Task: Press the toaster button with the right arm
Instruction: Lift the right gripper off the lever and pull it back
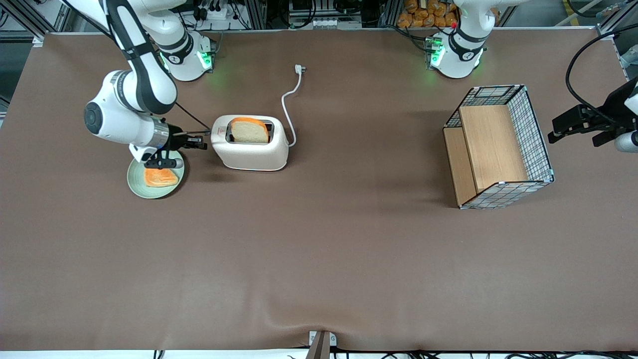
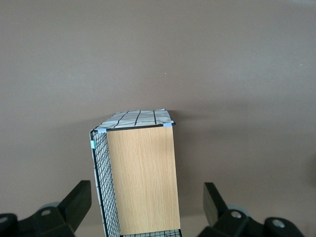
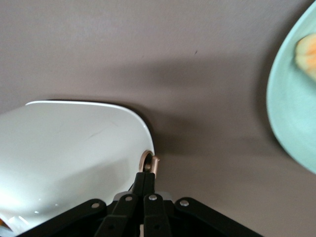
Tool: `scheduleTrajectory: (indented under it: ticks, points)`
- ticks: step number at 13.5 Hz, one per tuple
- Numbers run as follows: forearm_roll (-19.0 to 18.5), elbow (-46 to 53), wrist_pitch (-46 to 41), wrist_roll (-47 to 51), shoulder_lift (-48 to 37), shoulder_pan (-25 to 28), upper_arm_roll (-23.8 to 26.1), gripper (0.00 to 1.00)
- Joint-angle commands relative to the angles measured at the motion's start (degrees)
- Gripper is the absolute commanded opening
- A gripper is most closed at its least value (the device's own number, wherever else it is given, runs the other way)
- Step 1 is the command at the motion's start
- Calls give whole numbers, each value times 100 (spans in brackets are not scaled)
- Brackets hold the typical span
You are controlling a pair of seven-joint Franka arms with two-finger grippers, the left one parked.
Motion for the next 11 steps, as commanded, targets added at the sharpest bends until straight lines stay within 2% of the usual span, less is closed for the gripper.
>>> scheduleTrajectory:
  ticks: [1,2,3,7,11]
  points:
    - [-252,312,-176,-220,99,-179,22,23]
    - [-375,444,-334,-202,108,-301,22,86]
    - [-542,610,-562,-202,99,-416,30,100]
    - [-1200,1804,-1835,-184,213,-873,39,100]
    - [-1492,2825,-2699,-193,354,-1128,39,100]
